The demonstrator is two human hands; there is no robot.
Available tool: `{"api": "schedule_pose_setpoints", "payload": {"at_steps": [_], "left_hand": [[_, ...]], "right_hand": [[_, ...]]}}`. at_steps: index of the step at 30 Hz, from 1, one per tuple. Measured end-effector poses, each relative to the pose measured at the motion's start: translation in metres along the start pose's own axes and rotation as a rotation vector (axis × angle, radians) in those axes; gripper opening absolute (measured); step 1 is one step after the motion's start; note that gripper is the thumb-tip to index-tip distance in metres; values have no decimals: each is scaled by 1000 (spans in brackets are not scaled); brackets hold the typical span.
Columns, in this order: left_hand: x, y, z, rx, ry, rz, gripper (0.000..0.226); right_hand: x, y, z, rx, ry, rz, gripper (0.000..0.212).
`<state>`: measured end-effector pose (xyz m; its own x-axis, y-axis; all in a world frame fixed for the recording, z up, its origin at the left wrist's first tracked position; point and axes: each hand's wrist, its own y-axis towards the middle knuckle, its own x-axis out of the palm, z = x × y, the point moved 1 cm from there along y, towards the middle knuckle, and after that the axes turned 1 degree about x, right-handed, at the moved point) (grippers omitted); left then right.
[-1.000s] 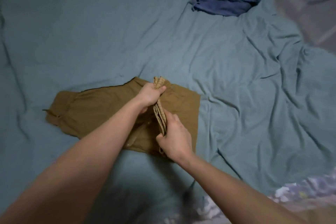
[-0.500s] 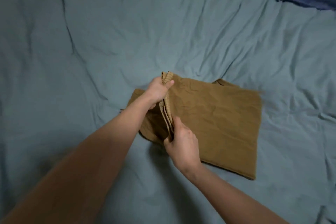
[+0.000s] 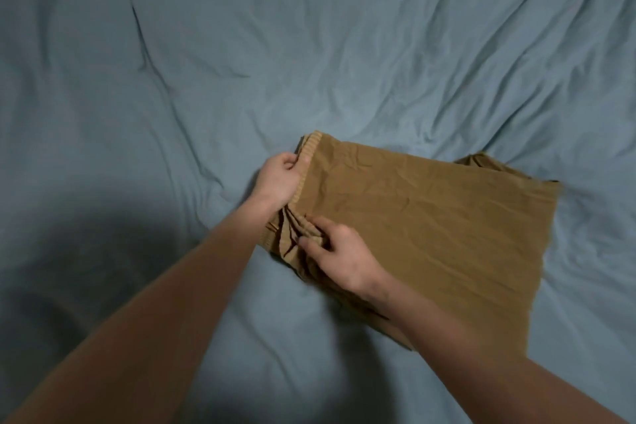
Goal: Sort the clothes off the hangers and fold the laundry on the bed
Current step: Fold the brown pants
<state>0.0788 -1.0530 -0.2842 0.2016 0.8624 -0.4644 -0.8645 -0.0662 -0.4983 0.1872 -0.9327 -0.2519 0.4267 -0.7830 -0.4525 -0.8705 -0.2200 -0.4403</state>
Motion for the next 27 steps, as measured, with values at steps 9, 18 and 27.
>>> {"api": "schedule_pose_setpoints", "payload": {"at_steps": [9, 18, 27], "left_hand": [[1, -48, -3, 54, 376, 96, 25], [22, -51, 17, 231, 838, 297, 48], [173, -51, 90, 842, 759, -90, 46]], "right_hand": [[-50, 31, 26, -12, -371, 389, 44], [-91, 9, 45, -115, -391, 352, 36], [-249, -40, 154, 194, -517, 347, 33]]}}
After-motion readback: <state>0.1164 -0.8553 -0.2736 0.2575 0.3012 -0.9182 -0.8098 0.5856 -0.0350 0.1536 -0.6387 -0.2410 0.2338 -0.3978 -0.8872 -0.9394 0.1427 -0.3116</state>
